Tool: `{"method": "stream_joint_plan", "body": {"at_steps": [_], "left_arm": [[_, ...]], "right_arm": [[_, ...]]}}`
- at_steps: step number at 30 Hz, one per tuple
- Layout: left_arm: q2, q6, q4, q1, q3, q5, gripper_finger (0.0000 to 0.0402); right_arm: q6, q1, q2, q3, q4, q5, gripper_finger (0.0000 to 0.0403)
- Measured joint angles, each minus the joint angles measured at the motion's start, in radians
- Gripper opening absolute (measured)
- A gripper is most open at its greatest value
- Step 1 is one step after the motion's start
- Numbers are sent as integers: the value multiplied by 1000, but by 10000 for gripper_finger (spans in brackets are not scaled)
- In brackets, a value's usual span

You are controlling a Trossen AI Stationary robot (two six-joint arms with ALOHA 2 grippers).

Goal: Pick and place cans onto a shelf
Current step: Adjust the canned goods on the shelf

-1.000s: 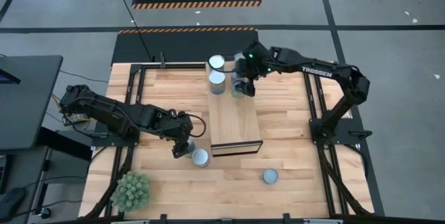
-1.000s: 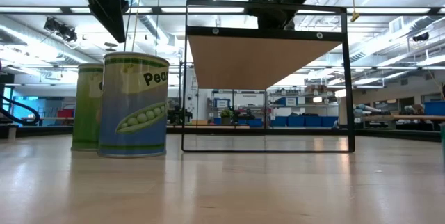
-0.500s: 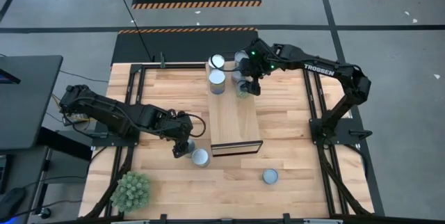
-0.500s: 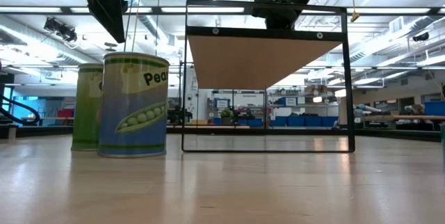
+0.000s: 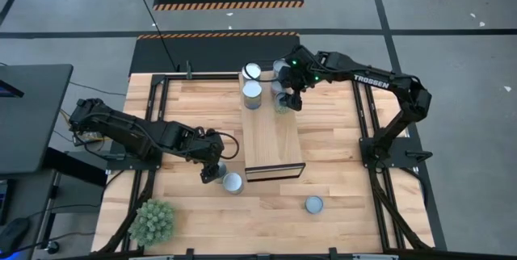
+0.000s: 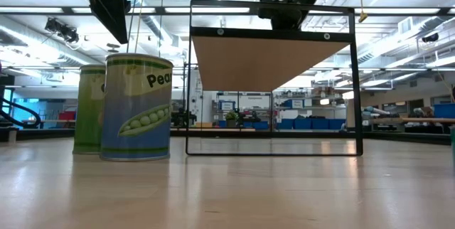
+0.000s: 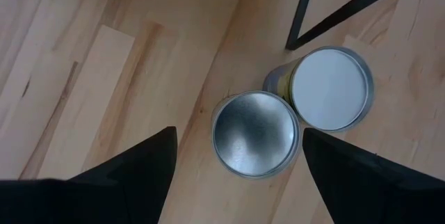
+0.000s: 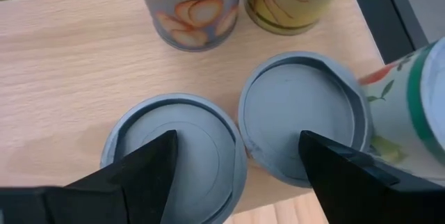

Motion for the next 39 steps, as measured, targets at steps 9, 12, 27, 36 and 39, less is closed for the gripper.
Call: {"method": "stream_joint_plan", "body": {"at_steps": [9,12,27,36,39], "left_arm": [[0,1,0,0,0,0,315],[0,1,0,0,0,0,315],[0,3,0,0,0,0,315],[0,3,0,0,0,0,315],[0,3,0,0,0,0,315]], "right_arm": [[24,6,-51,-3,30,27,308],[32,6,-73,-3,31,27,308],[155,-199,-127,-2,52,-31,308],[486,-356,-127,-50,122,-241,308],[621,-400,-126,-94,168,-314,308]]}}
